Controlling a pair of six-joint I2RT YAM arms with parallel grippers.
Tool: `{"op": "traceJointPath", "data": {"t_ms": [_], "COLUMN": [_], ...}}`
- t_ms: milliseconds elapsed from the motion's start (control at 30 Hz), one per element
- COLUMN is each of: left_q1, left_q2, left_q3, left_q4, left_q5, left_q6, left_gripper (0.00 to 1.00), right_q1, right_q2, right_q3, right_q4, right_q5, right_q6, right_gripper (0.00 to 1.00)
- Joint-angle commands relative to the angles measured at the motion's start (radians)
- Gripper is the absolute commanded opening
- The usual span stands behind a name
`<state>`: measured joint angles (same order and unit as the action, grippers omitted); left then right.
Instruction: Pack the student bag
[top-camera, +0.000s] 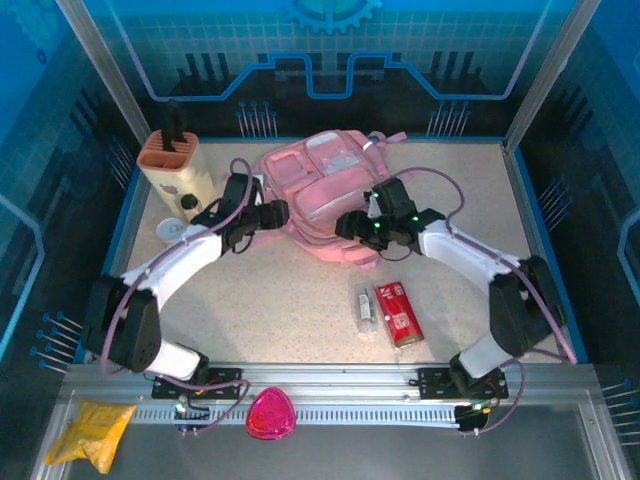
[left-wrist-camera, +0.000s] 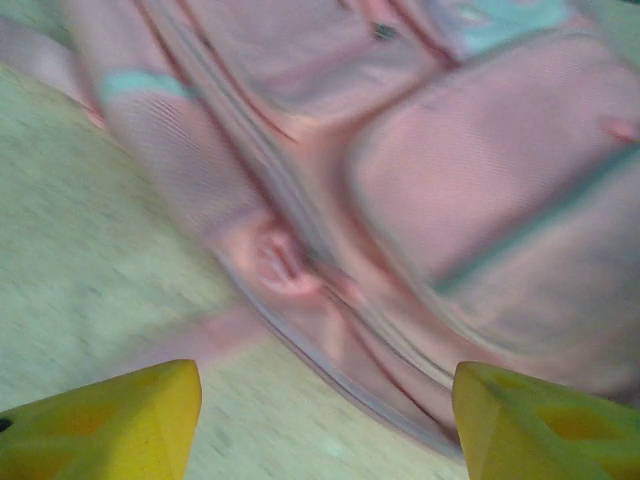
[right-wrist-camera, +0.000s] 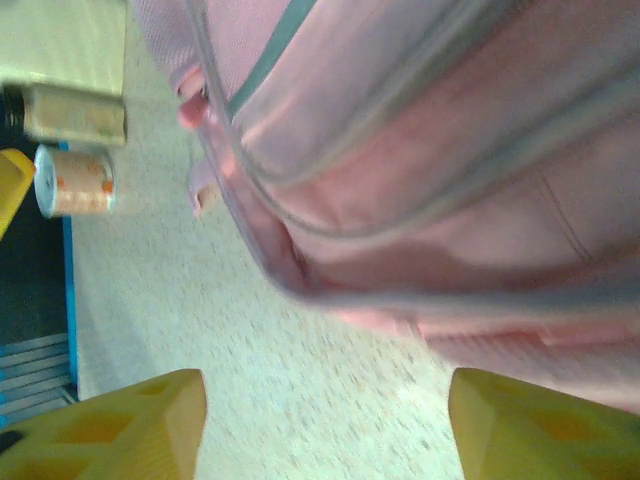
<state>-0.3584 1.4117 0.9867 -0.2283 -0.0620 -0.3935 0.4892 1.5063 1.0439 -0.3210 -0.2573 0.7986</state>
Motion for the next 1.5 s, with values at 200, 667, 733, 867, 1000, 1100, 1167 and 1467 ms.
{"op": "traceJointPath", "data": {"t_ms": [200, 667, 733, 867, 1000, 1100, 1167, 1467], "left_q1": [-0.305, -0.644, -0.648, -0.651, -0.649, -0.648, -0.646, -0.629], "left_q2": [-0.121, 0.188, 0.227, 0.261, 0.298, 0.299, 0.296, 0.263], "left_q3": [-0.146, 0.009, 0.025, 0.056, 0.085, 0.079, 0.080, 0.058], "left_q4": [-0.019, 0.071, 0.087, 0.097, 0.039, 0.030, 0.012, -0.024], "left_q5": [0.024, 0.060, 0.062, 0.057, 0.030, 0.012, 0.004, -0.033], "left_q6": [-0.465, -0.641, -0.643, -0.630, -0.653, -0.667, -0.671, -0.694], "left_gripper": [0.65, 0.50, 0.47, 0.43, 0.40, 0.38, 0.37, 0.32], "right_q1": [-0.100, -0.046, -0.025, 0.024, 0.051, 0.084, 0.095, 0.083], "right_q2": [-0.309, -0.498, -0.477, -0.426, -0.372, -0.314, -0.274, -0.195], "right_q3": [-0.221, -0.476, -0.497, -0.518, -0.550, -0.541, -0.533, -0.502], "right_q4": [-0.411, -0.510, -0.464, -0.380, -0.226, -0.112, -0.047, 0.158], "right_q5": [0.130, 0.136, 0.111, 0.098, 0.051, 0.051, 0.053, 0.054], "right_q6": [-0.121, -0.032, -0.016, 0.018, 0.074, 0.113, 0.137, 0.195], "right_gripper": [0.82, 0.64, 0.59, 0.50, 0.41, 0.36, 0.35, 0.35]}}
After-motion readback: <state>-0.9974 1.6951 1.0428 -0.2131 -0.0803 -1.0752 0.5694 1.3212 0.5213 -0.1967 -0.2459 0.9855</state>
